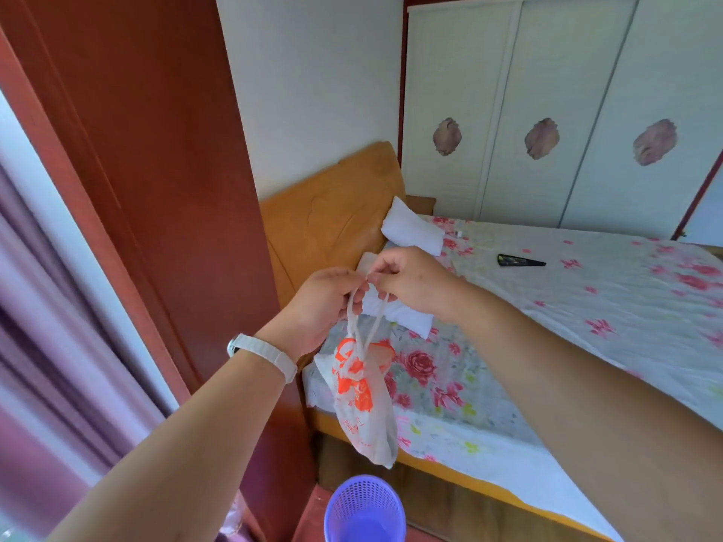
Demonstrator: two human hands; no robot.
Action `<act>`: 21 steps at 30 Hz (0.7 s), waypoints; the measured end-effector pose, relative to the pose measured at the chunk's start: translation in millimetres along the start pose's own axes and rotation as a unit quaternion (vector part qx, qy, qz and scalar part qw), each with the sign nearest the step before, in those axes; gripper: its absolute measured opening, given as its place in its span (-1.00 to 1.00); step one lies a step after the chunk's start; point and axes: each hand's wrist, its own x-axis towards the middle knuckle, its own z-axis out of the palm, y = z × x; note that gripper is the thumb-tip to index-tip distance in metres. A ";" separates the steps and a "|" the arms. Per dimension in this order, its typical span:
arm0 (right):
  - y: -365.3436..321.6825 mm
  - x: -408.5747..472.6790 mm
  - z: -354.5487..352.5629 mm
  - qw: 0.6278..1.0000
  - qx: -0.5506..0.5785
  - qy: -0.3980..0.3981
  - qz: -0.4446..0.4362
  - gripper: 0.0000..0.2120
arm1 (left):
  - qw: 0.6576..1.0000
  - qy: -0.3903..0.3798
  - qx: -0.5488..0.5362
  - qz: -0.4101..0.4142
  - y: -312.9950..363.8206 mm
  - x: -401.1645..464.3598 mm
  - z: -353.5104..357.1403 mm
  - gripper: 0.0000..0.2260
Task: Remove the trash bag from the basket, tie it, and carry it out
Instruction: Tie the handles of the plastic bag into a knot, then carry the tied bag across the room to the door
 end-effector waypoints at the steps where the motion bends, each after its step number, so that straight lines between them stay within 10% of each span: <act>1: 4.3 -3.4 1.9 1.000 0.014 0.013 0.014 -0.84 | 1.000 -0.003 0.003 -0.001 -2.5 1.0 2.4 -0.85; 17: 77.1 -115.8 -29.8 0.975 0.112 0.085 0.172 -0.95 | 0.986 -0.136 -0.061 -0.077 1.4 -3.8 102.4 -0.84; 21: 99.9 -157.4 -50.0 0.977 0.065 0.063 0.193 -0.69 | 0.983 -0.165 -0.047 -0.066 16.3 -7.0 150.9 -0.84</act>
